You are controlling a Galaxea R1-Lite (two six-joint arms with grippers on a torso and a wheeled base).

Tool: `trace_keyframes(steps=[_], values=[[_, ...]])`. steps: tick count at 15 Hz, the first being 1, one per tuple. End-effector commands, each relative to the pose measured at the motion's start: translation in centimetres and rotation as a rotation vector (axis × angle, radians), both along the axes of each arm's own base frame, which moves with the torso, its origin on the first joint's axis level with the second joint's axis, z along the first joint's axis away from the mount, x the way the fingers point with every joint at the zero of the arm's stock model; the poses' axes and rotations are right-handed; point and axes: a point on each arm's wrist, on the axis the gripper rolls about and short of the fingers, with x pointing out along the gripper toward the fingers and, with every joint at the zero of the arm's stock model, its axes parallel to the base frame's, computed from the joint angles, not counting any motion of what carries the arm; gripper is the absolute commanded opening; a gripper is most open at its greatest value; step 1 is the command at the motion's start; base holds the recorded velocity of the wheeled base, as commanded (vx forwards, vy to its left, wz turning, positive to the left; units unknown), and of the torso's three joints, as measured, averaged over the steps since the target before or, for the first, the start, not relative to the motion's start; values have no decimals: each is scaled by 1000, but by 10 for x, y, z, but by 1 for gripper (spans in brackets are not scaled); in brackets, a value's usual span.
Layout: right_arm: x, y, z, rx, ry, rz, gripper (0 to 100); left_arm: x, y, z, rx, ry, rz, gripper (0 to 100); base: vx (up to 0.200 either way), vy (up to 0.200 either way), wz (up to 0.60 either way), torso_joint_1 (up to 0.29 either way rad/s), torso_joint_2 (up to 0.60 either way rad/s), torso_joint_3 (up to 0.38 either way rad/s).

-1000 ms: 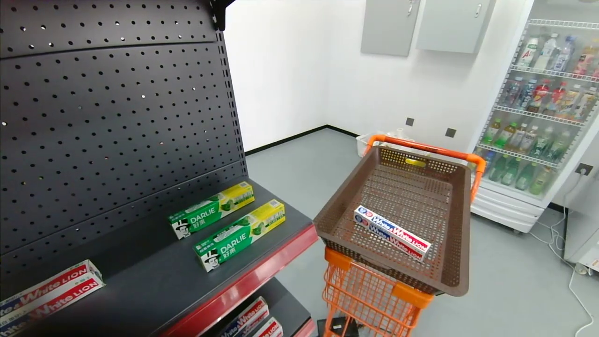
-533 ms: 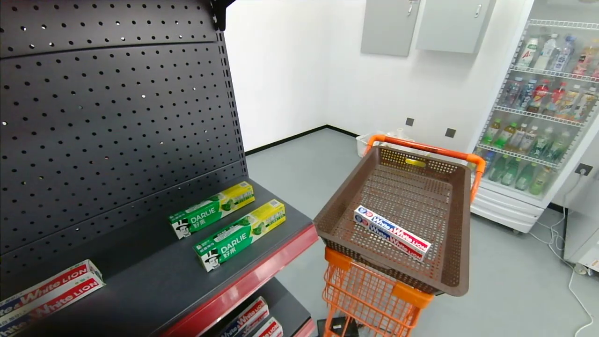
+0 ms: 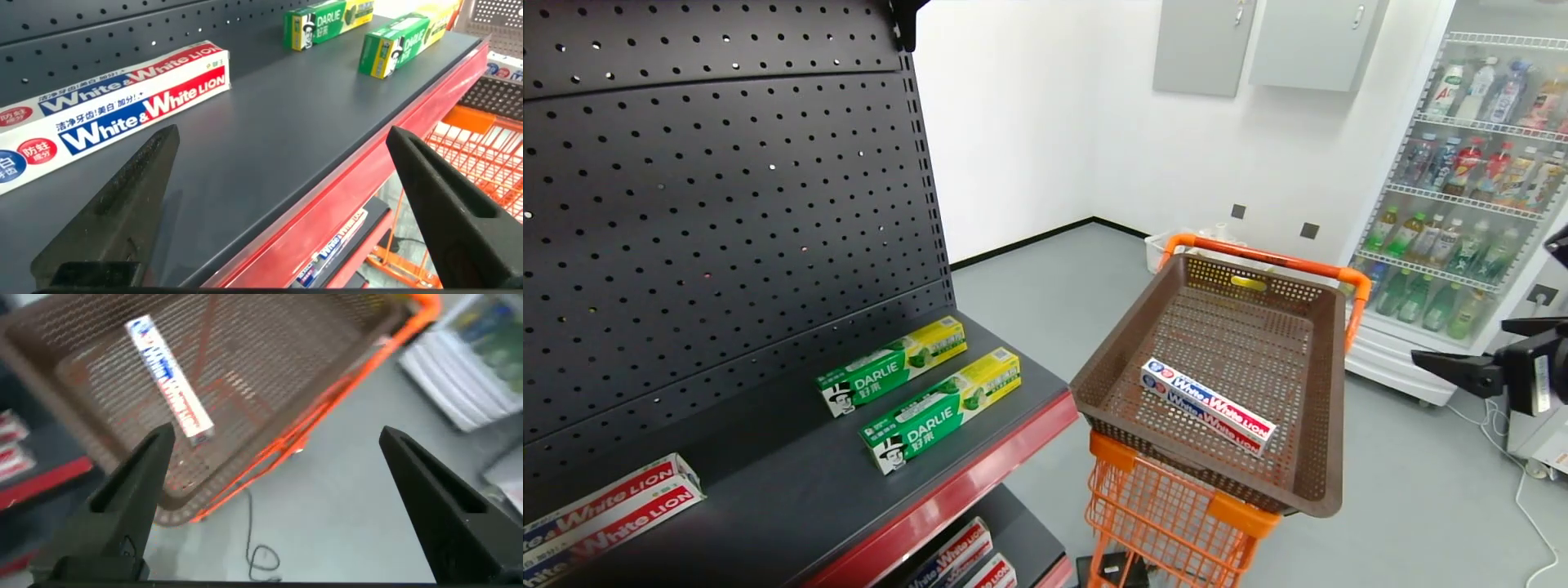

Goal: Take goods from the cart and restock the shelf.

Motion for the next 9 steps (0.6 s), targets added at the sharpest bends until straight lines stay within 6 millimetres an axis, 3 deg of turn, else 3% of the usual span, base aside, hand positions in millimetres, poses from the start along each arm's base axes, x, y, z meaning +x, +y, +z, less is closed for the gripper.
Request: trace_keyframes(steps=[1,9], values=[[32,12,-20,0,140,97,100,0,0,0,0,0,0,100,0,0,0,0,0,0],[69,26,-60,-29,310,333,100,0,0,0,0,0,0,100,0,0,0,0,0,0]])
